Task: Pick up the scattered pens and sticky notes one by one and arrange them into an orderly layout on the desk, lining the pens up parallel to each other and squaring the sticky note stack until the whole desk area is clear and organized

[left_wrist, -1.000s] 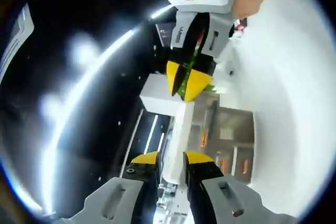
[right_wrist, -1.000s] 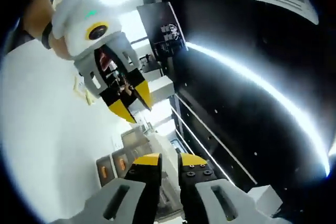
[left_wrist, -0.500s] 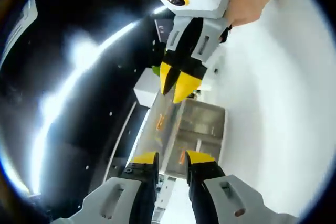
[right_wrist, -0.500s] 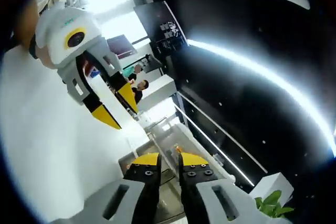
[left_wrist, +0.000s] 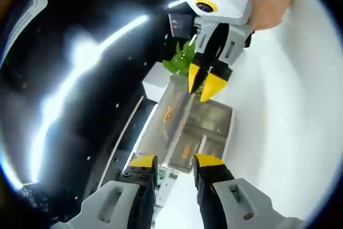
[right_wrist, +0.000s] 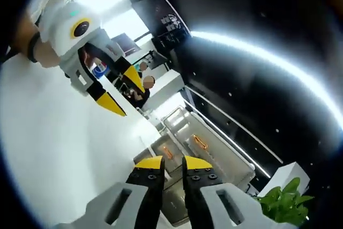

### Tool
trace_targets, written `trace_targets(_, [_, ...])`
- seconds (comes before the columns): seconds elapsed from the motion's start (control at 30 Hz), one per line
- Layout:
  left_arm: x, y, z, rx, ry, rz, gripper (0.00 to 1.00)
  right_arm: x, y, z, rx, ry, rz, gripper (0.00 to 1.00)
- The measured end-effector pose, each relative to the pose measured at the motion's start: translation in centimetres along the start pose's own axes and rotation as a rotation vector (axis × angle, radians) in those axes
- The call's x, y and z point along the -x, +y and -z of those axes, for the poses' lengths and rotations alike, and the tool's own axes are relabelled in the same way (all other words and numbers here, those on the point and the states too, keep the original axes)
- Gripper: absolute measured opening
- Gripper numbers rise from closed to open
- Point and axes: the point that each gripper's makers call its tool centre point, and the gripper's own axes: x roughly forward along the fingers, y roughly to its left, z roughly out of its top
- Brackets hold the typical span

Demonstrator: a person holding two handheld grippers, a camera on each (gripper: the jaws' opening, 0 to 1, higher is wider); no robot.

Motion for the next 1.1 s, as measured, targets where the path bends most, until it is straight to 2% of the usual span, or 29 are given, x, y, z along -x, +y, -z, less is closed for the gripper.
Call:
trace_targets(0.33, [0.0, 0.0, 1.0, 0.048, 0.036, -0.010, 0.31, -0.3, 1.0, 0.2, 0.033, 0.012, -0.024, 0.18])
trace_targets(0.47, [0.0, 0.1, 1.4, 0.073, 0.044, -0.015, 0.34, -0.6, 1.8, 0.7, 0.026, 0.025, -0.054, 0.20])
trace_targets(0.73, [-0.1, 0.3, 2.3, 0.082, 0.077, -0.025, 0.39, -0.7, 2.1, 0.2, -0.022, -0.002, -0.068, 0.22])
trace_targets(0.93, [0.2, 1.5, 2.7, 0.120, 0.082, -0.077, 0.49, -0.9, 2.8, 0.4, 0.003, 0.013, -0.085, 0.22])
trace_targets(1.1, [0.2, 2.0, 3.4, 0.169, 0.097, -0.107, 0.66, -0.8, 2.6, 0.4, 0.012, 0.015, -0.079, 0.23])
